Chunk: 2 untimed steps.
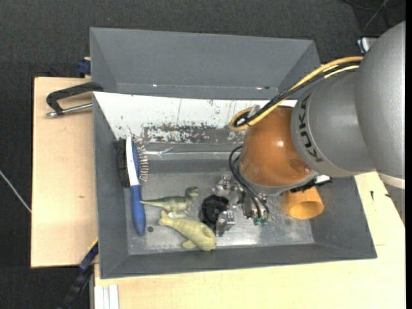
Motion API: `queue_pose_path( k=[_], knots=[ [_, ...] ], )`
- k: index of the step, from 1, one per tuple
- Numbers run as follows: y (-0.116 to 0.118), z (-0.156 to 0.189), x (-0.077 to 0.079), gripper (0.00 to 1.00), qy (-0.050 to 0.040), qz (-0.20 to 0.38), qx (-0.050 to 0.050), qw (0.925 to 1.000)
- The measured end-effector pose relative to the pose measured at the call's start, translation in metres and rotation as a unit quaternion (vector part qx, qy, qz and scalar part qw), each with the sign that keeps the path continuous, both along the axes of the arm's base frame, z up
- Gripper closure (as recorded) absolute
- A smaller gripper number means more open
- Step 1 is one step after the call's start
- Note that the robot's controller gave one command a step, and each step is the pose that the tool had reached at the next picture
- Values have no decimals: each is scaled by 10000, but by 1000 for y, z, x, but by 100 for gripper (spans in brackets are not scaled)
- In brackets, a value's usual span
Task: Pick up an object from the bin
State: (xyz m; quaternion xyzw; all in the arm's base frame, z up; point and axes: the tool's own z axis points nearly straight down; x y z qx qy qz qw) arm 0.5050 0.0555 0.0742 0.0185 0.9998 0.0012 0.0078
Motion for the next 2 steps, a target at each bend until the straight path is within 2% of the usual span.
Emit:
queue_pose_path(
  k=[1, 2],
  knots=[
    [4, 115, -2, 100, 16, 1431, -18, 9897],
    [-51, 176, 65, 100, 6, 2331, -47, 9724]
  ],
)
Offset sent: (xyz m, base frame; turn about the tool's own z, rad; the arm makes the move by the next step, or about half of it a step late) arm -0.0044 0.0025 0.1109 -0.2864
